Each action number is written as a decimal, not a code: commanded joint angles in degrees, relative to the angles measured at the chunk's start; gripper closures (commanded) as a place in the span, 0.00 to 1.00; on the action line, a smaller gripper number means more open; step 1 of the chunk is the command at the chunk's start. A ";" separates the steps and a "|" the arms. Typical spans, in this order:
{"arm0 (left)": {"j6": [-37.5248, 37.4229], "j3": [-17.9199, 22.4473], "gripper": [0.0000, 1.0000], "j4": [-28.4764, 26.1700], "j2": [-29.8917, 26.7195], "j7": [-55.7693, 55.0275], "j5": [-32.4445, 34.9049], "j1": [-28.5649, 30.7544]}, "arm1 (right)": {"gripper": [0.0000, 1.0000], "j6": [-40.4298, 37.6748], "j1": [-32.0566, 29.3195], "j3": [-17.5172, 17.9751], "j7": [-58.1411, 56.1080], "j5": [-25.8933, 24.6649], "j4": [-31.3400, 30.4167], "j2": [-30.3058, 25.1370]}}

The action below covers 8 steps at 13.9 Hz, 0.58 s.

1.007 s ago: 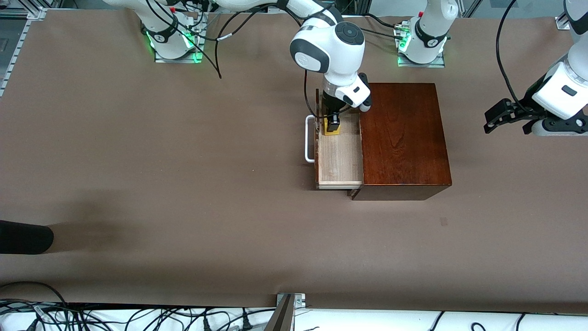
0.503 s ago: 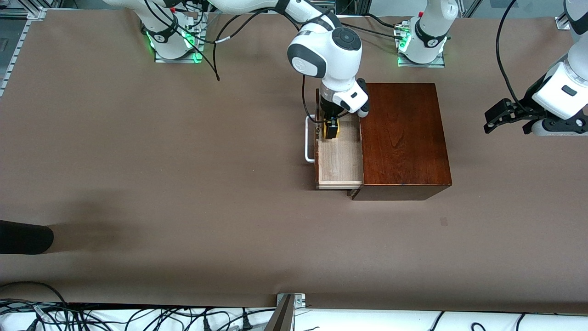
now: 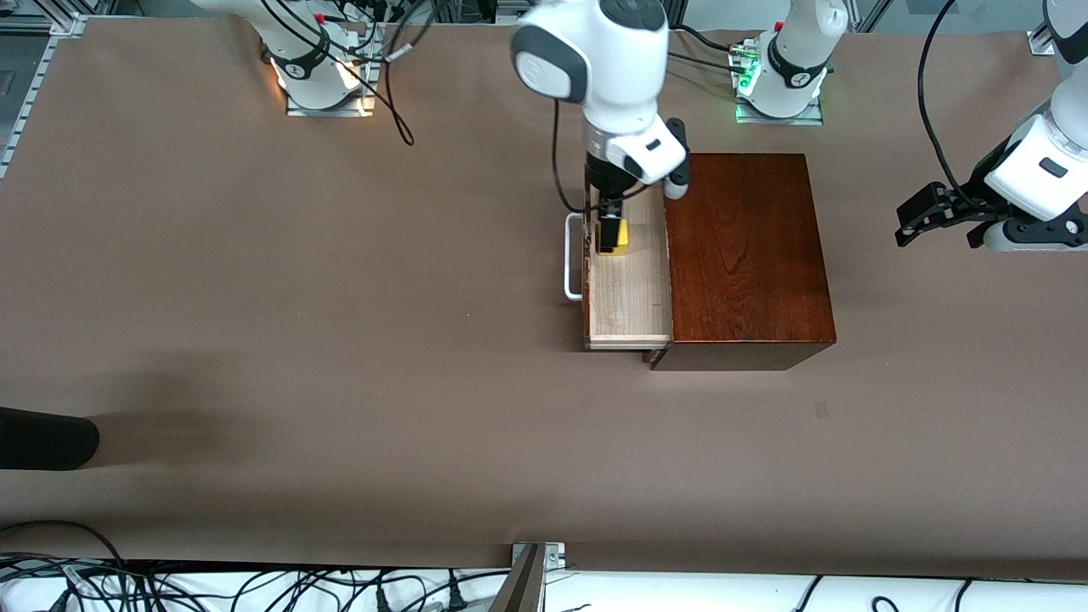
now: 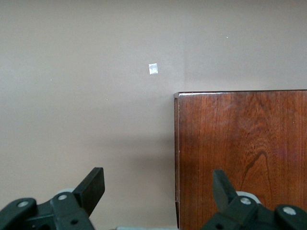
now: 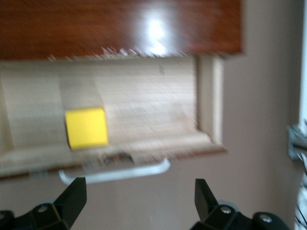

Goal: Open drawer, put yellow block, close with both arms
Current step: 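Withdraw the right gripper while the left gripper moves toward the drawer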

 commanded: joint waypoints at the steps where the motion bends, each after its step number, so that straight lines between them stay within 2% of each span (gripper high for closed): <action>1: -0.95 -0.12 0.00 0.41 -0.46 0.91 -0.92 0.26 | 0.00 -2.76 -4.27 0.07 0.57 -0.39 -0.87 -3.91; 3: -5.41 -0.20 0.00 0.76 -0.55 1.17 -1.36 0.17 | 0.00 -4.76 -9.46 0.16 0.31 -0.04 -0.96 -6.81; 6: -9.20 -2.22 0.00 1.11 -0.64 1.26 -1.53 0.00 | 0.00 -10.48 -15.17 -1.24 1.00 4.78 -1.92 -12.25; 7: -10.43 -3.44 0.00 1.11 -0.73 1.26 -1.80 -0.09 | 0.00 -10.14 -17.63 -1.25 1.01 6.54 -4.88 -14.71; 8: -12.27 -4.67 0.00 1.02 -0.73 1.35 -3.19 -0.01 | 0.00 -9.70 -21.48 -1.34 0.92 10.82 -8.22 -18.13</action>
